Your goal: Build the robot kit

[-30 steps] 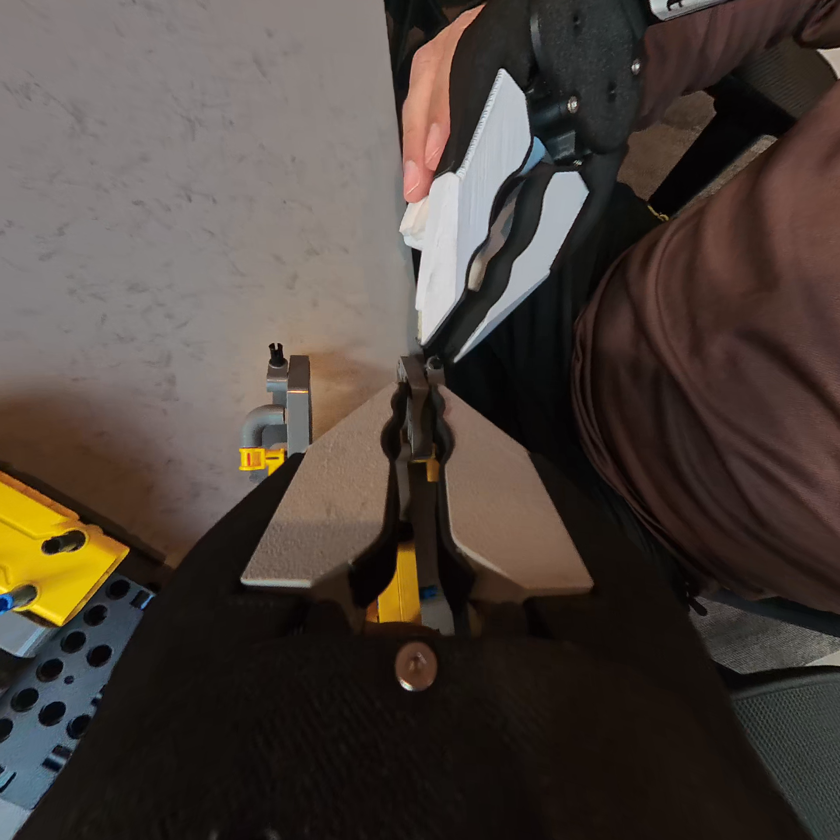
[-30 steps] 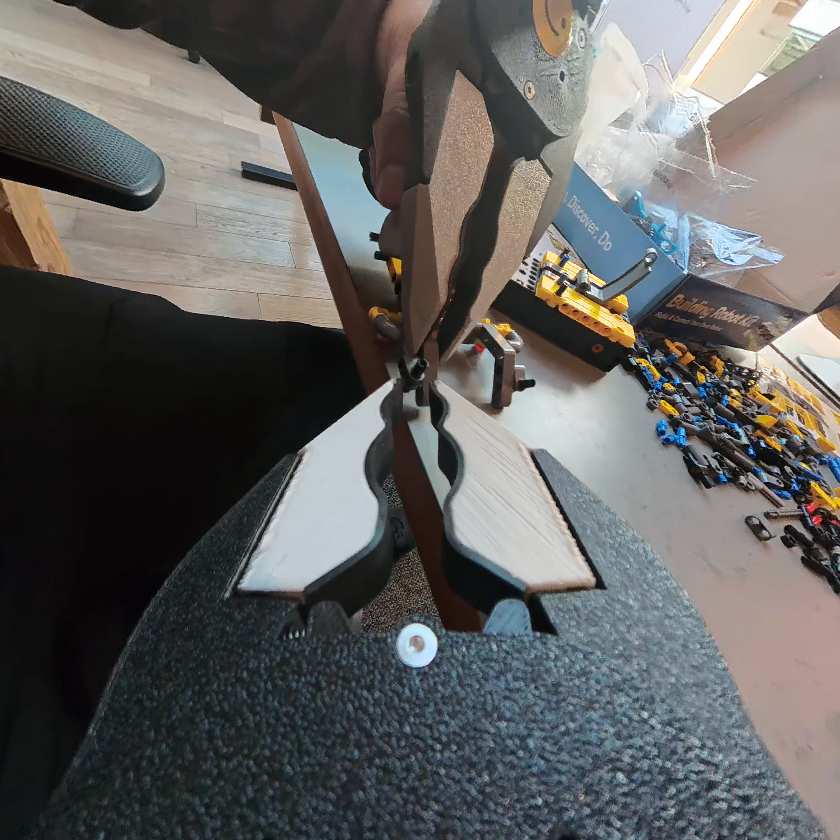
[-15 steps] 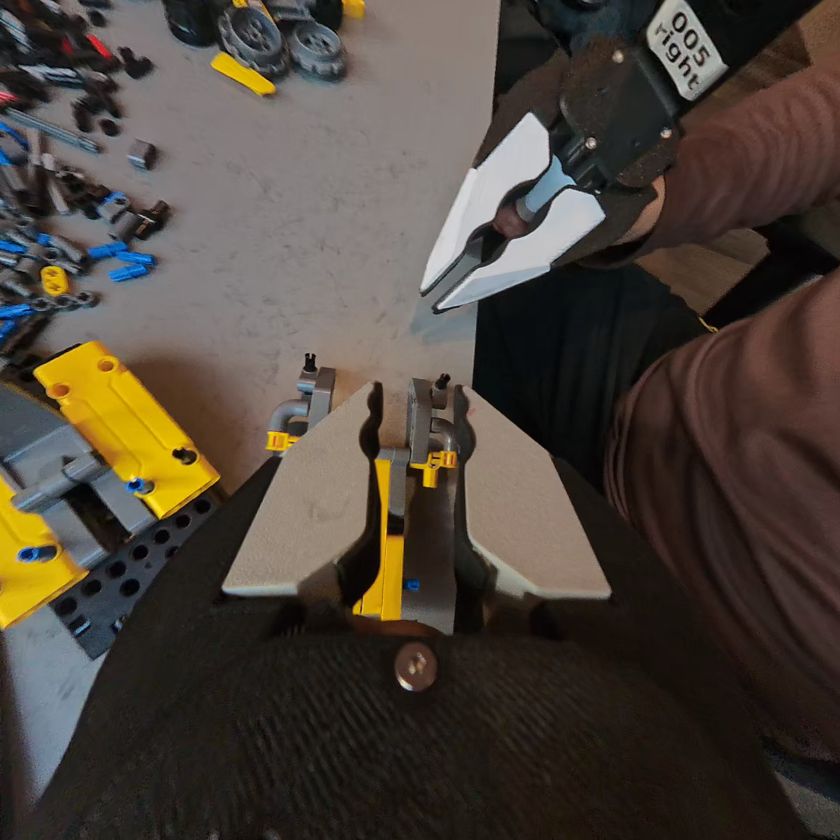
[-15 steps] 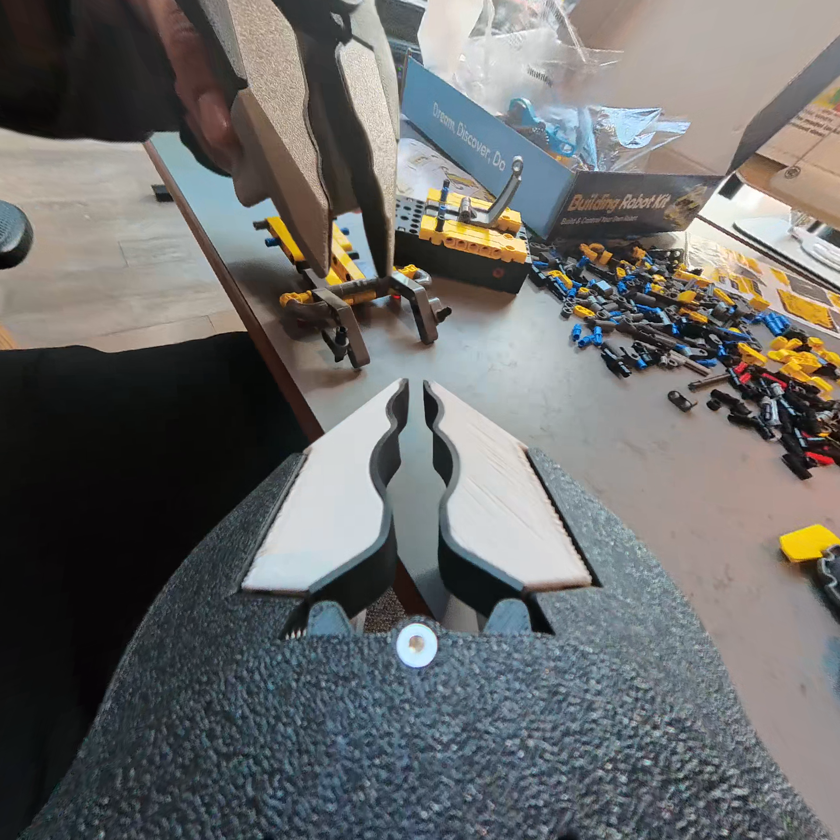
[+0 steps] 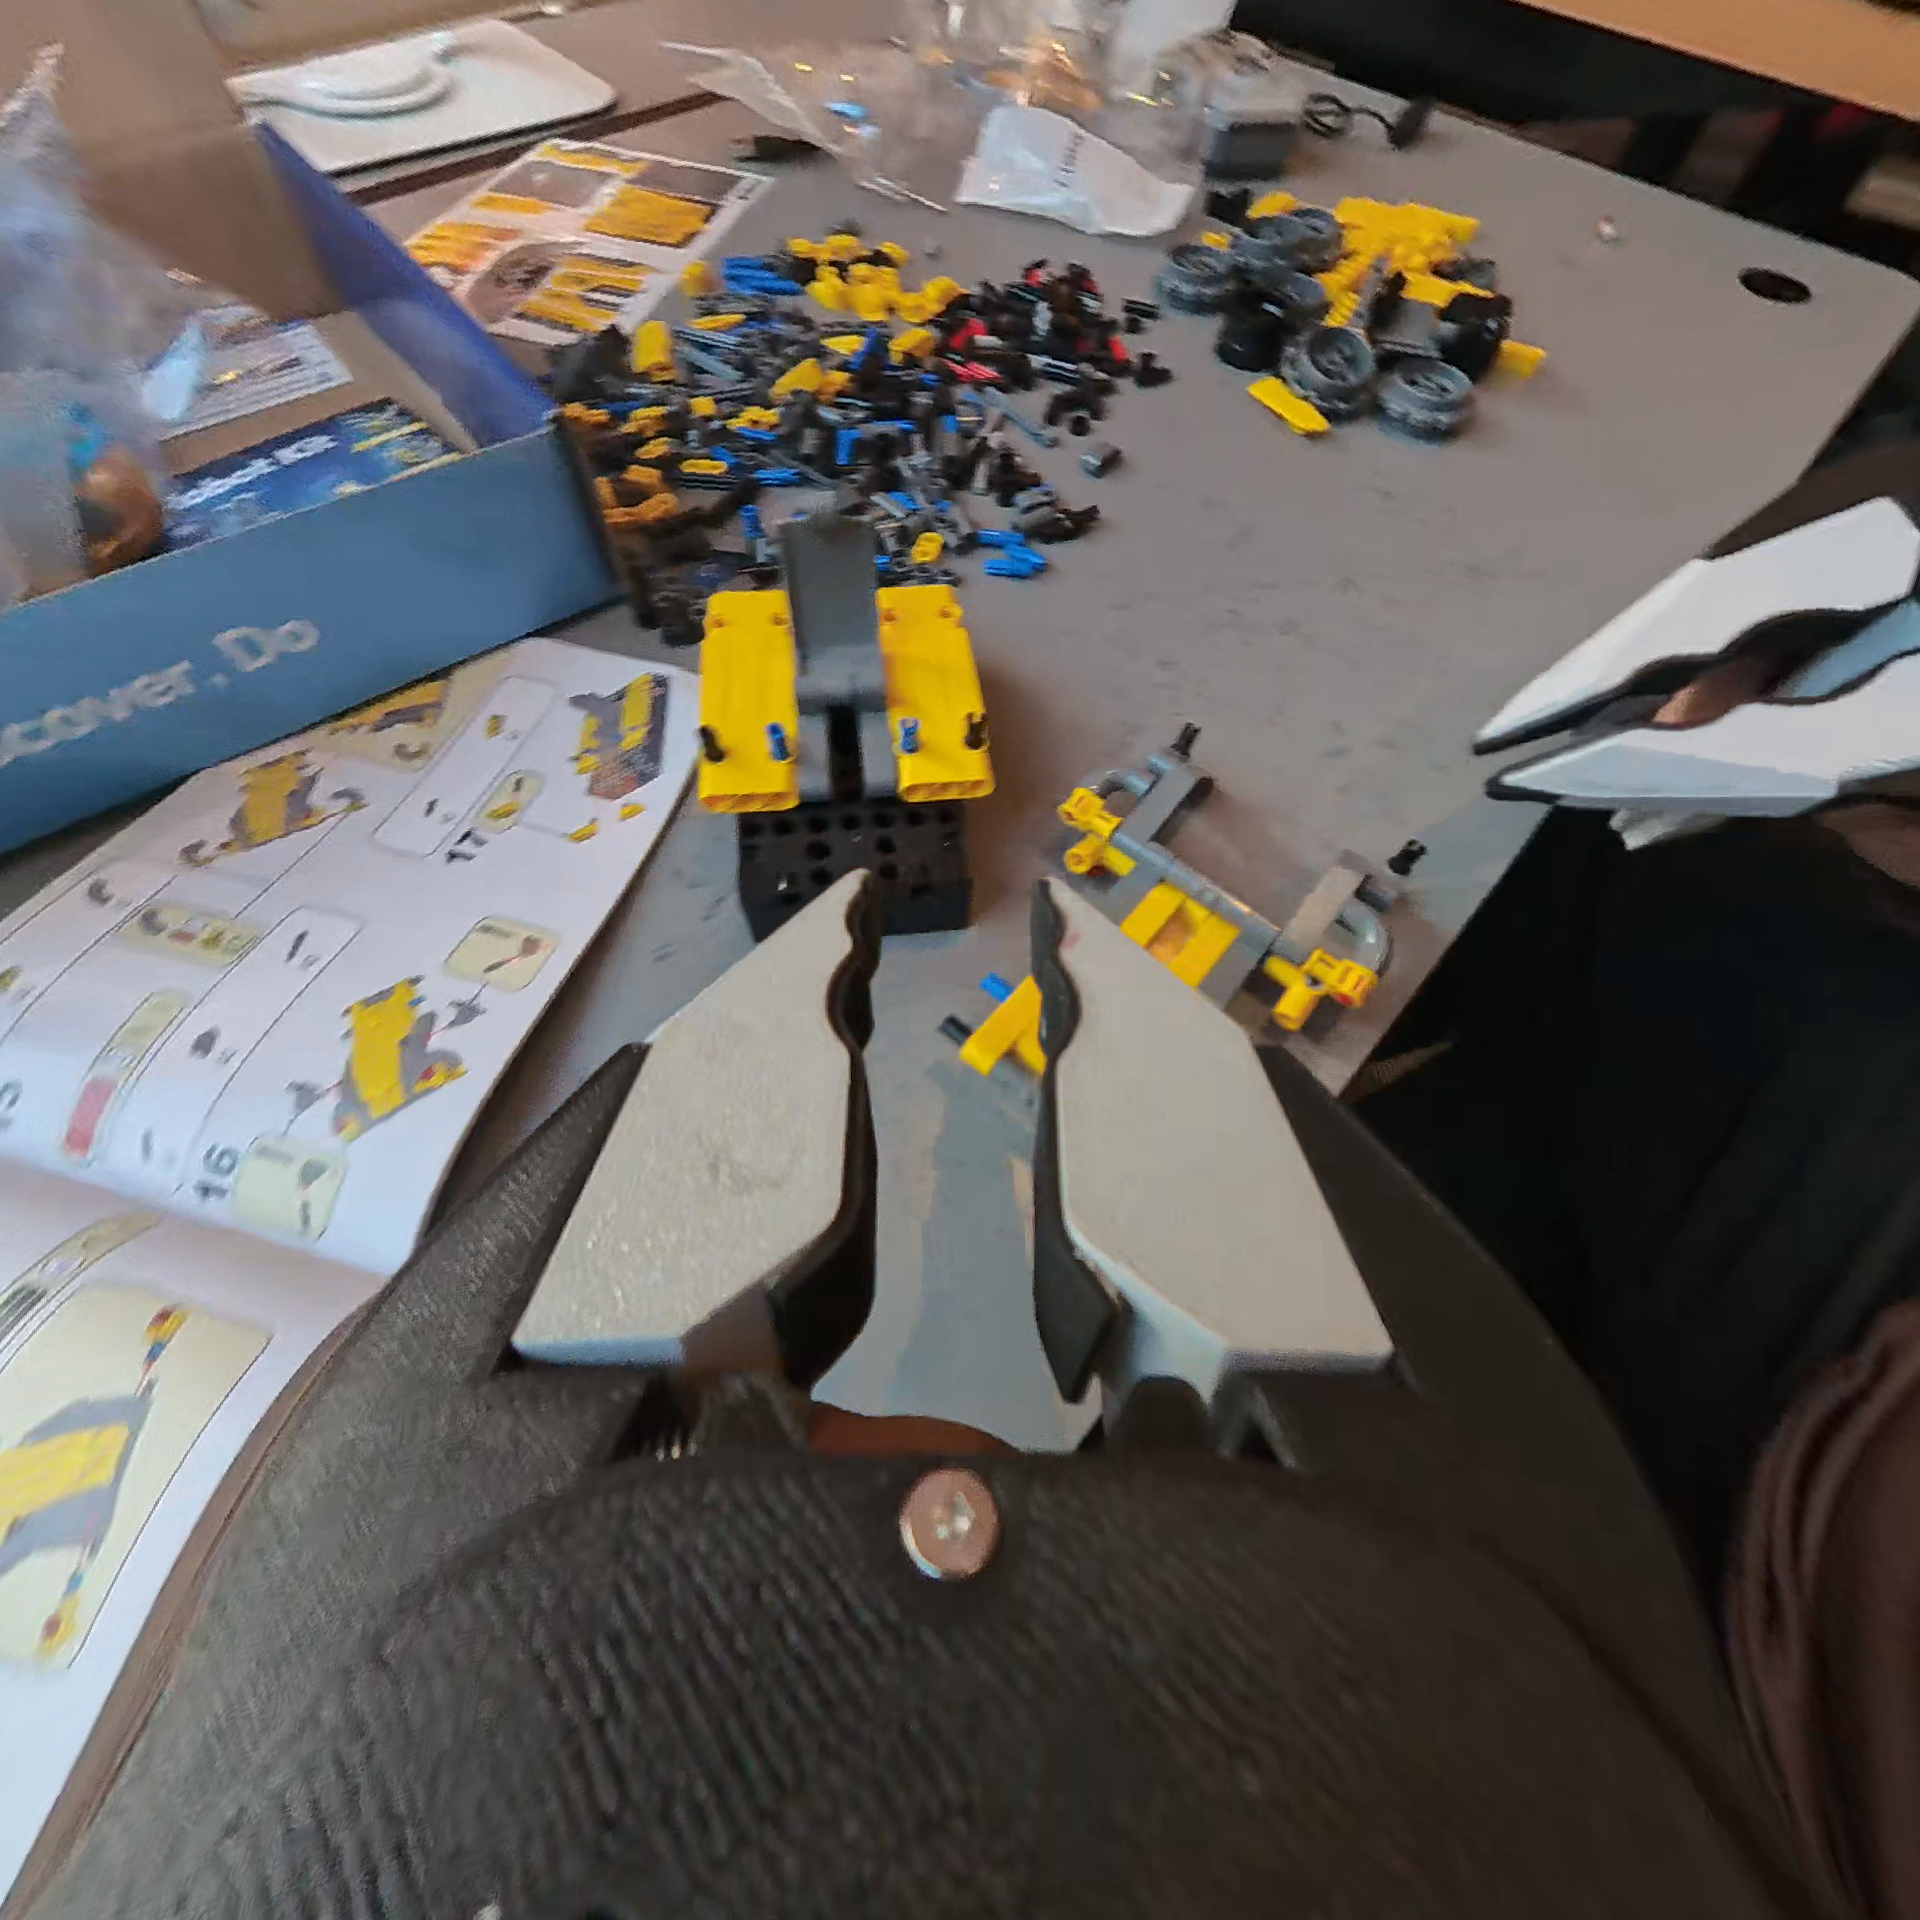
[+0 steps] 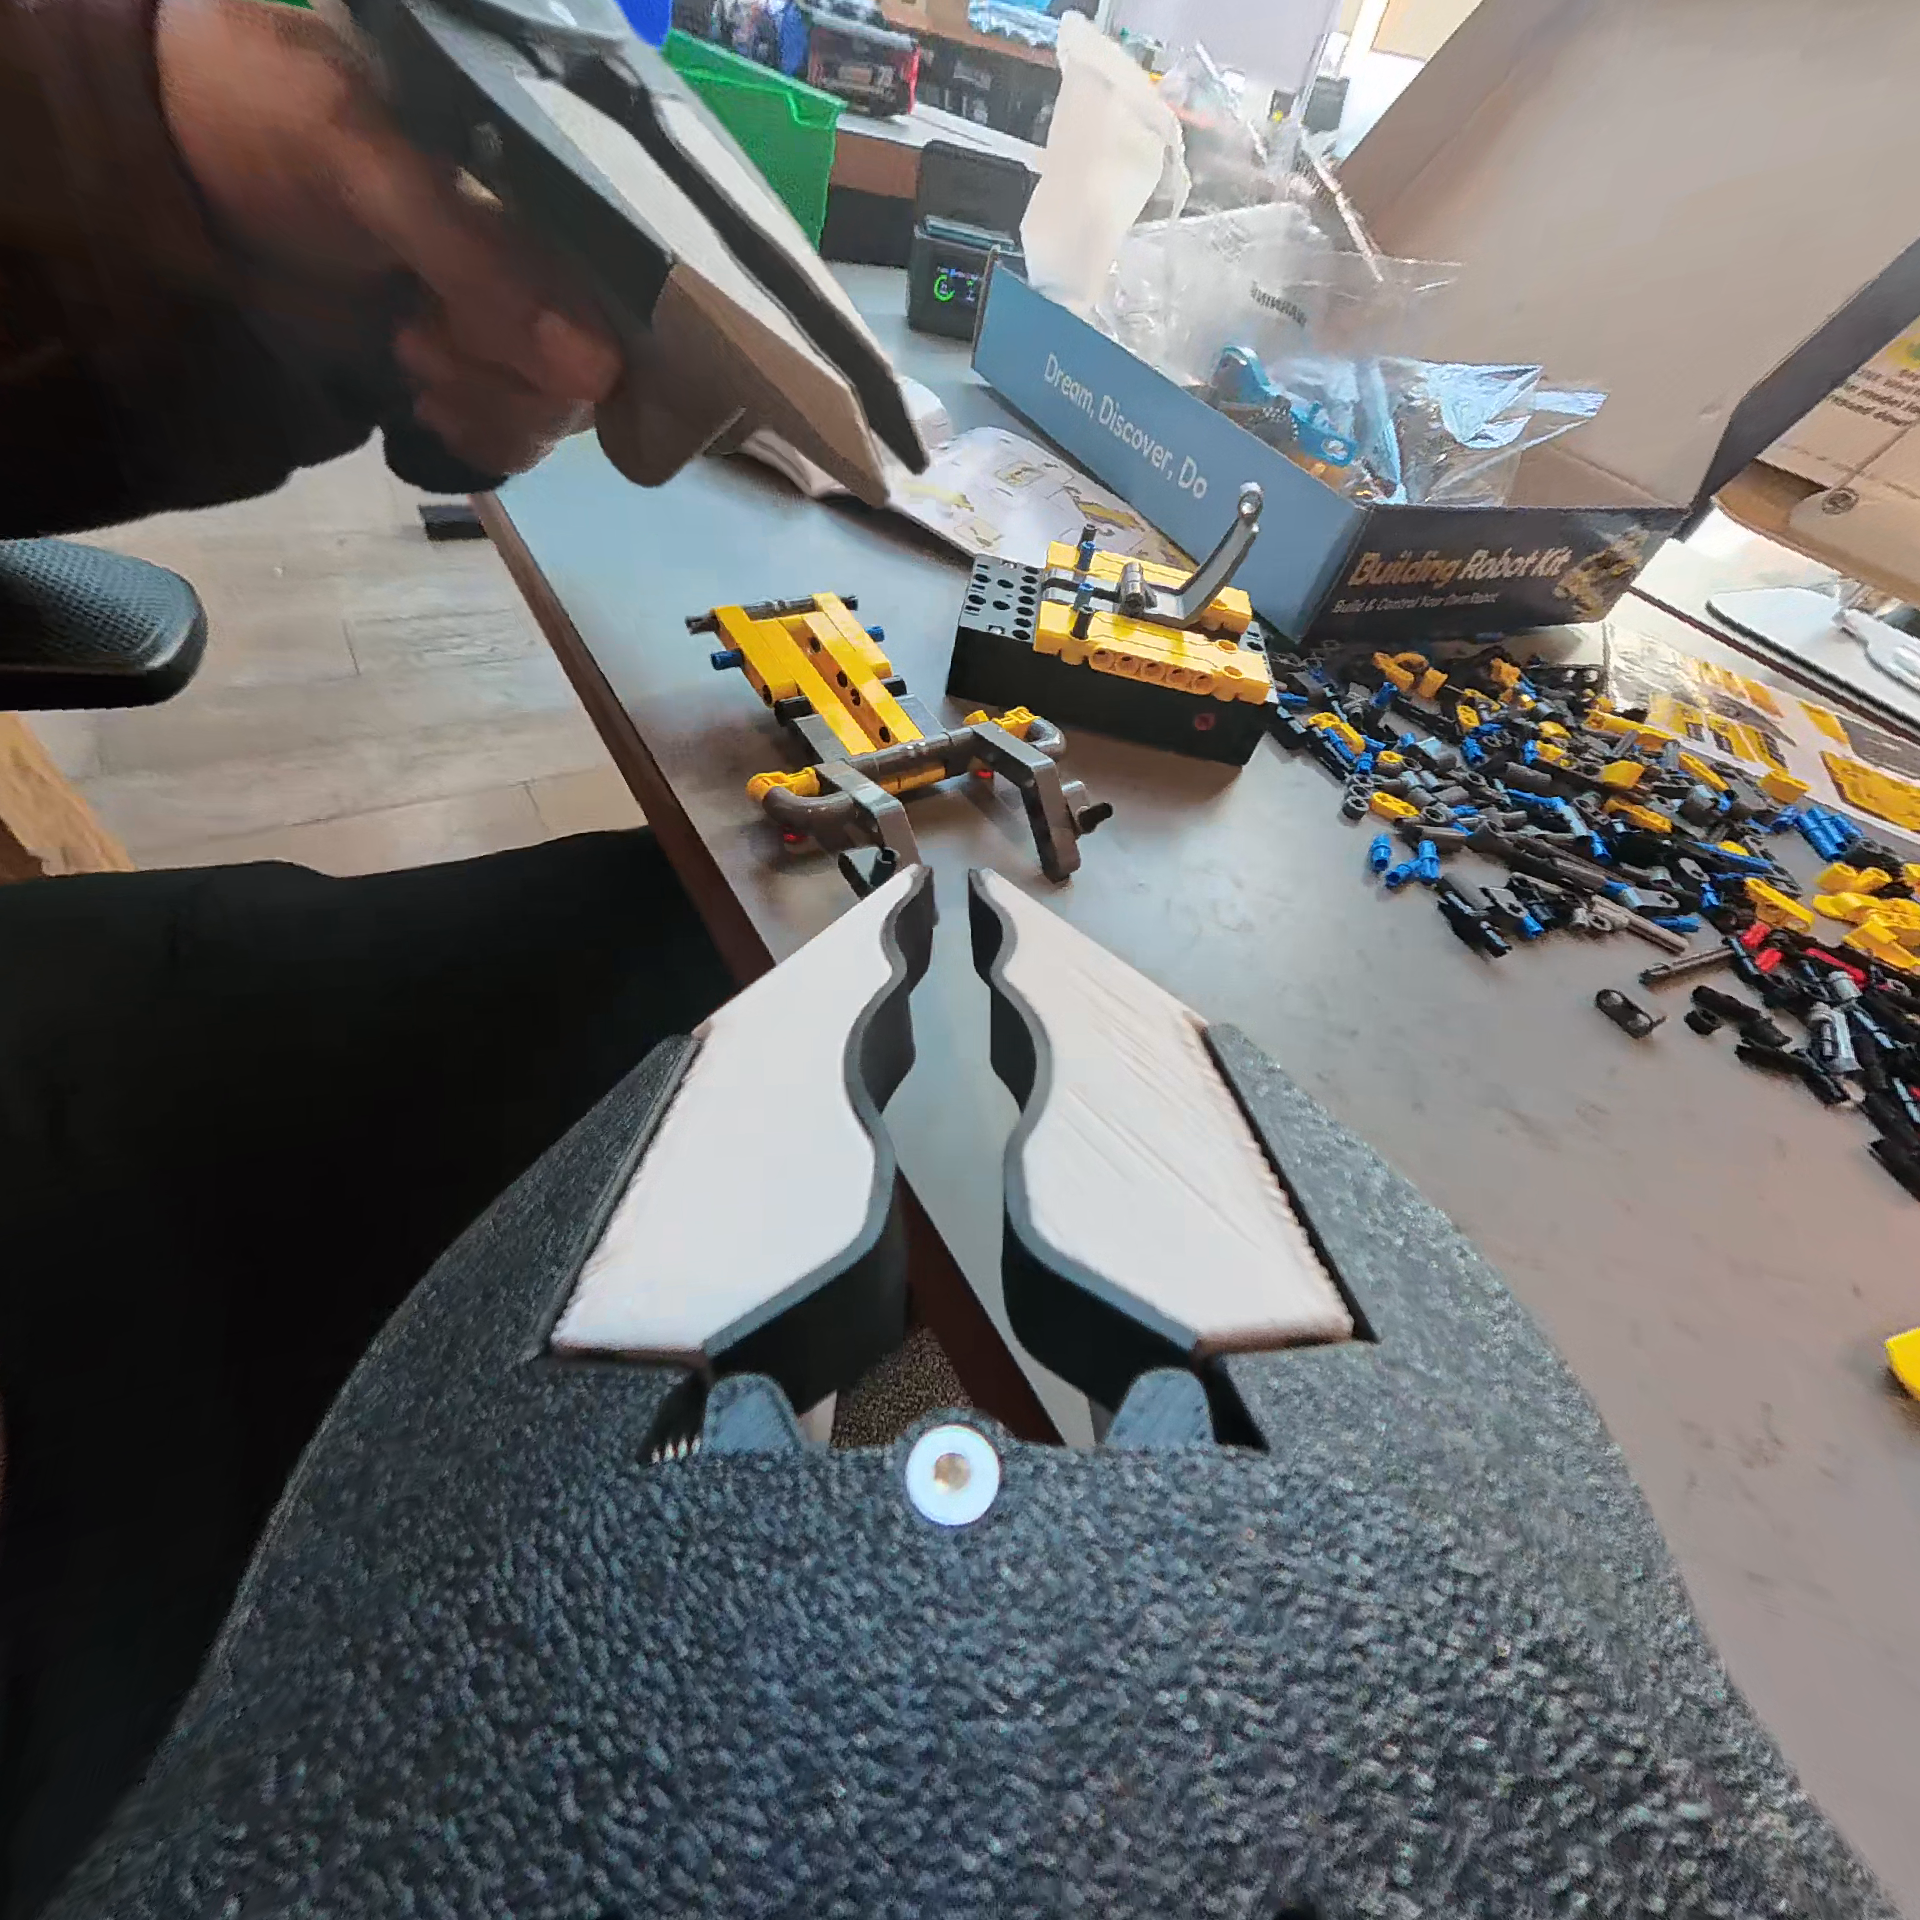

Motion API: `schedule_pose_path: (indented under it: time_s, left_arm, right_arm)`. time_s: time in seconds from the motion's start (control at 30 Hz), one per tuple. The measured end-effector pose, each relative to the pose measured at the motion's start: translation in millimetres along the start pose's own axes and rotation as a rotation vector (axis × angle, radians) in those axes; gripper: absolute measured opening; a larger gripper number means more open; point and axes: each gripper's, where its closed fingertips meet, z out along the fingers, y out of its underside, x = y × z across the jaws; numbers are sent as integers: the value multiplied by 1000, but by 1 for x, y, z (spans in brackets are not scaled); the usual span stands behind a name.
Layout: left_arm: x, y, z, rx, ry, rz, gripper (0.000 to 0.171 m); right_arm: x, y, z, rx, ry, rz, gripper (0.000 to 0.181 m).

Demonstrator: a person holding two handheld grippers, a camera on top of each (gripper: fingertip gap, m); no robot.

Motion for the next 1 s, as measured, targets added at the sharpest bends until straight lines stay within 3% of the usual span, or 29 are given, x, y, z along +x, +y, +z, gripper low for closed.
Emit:
schedule_pose_path:
  time_s: [0.13, 0.33, 0.47, 0.63, 1.0]
  left_arm:
    - [-7, 20, -7, -68, 27, -75, 31]
    - [19, 50, -4, -189, 262, -176, 46]
    - [26, 46, -7, -128, 376, -289, 47]
    - [29, 46, -9, -77, 412, -355, 30]
    - [32, 45, -20, 20, 431, -420, 22]
  right_arm:
    - [12, 2, -7, 1, 45, 52, 3]
    - [8, 2, -7, -21, 8, 136, 20]
    - [-4, 1, -6, -18, -51, 149, 29]
    - [-15, 13, 3, -97, -120, 153, 47]
    - [-17, 20, 21, -194, -176, 37, 44]
